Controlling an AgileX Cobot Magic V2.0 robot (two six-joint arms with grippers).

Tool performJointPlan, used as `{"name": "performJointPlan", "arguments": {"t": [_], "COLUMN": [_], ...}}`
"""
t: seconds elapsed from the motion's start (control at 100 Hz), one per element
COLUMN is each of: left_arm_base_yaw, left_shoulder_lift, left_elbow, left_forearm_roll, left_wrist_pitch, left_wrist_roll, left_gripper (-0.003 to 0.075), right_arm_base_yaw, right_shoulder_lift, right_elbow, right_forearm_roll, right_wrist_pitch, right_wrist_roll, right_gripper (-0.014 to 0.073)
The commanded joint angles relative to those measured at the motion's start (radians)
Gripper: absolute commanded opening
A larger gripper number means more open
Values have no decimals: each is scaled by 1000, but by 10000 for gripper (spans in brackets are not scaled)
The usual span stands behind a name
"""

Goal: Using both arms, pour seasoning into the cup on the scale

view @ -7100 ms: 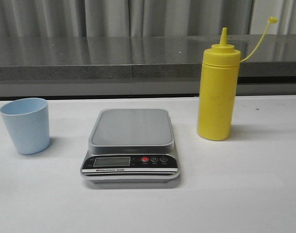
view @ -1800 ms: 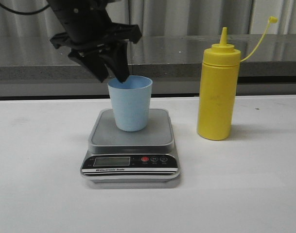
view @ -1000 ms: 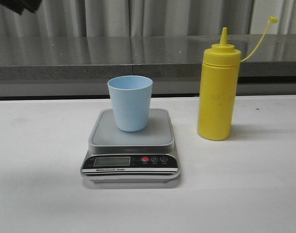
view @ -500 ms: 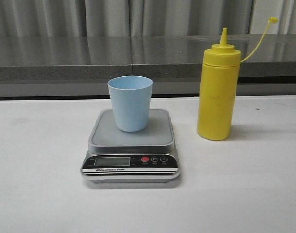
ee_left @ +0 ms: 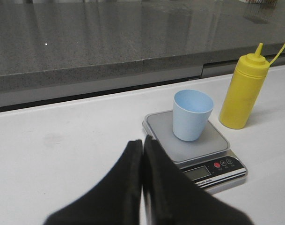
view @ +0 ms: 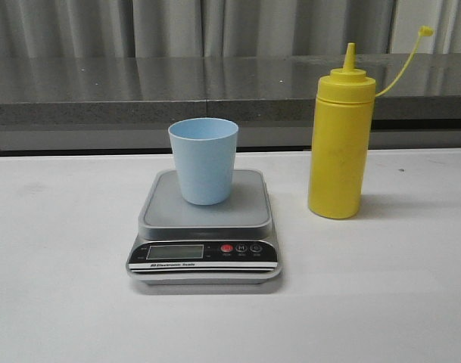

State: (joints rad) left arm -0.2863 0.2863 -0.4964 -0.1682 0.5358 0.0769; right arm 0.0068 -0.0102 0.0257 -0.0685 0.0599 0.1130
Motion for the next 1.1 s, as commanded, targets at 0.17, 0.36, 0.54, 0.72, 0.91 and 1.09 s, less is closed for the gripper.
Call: {"name": "performJointPlan", "arguments": {"t": [0.17,0.36,0.54,0.72,0.91,1.09], "left_arm_base_yaw": [1,1,1,1,1,1], "left_shoulder_lift": [4,4,4,4,4,4], "left_elbow": [-25,-25,-25,-25,-25,-25], "left_forearm_roll": [-15,-15,-15,-15,-15,-15], "left_wrist_pitch": [-81,-81,-81,-81,-81,-81], "left_wrist_roll": [-9,-9,-9,-9,-9,-9], "left_gripper": [-20,-20,-20,-20,-20,-20], "right_arm_base_yaw": [-4,-4,17,83,149,205], "right_shoulder_lift": [87,303,501,679,831,984], "right_elbow": [-202,-375,-465,-496,-496,-496], "right_forearm_roll": [6,28,85,85,84,84], "right_wrist_pitch": [84,224,192,91,-49,-223], "right_wrist_roll": [-1,-1,-1,-1,-1,-1], "right_gripper": [-60,-60,-60,-60,-58,95]}}
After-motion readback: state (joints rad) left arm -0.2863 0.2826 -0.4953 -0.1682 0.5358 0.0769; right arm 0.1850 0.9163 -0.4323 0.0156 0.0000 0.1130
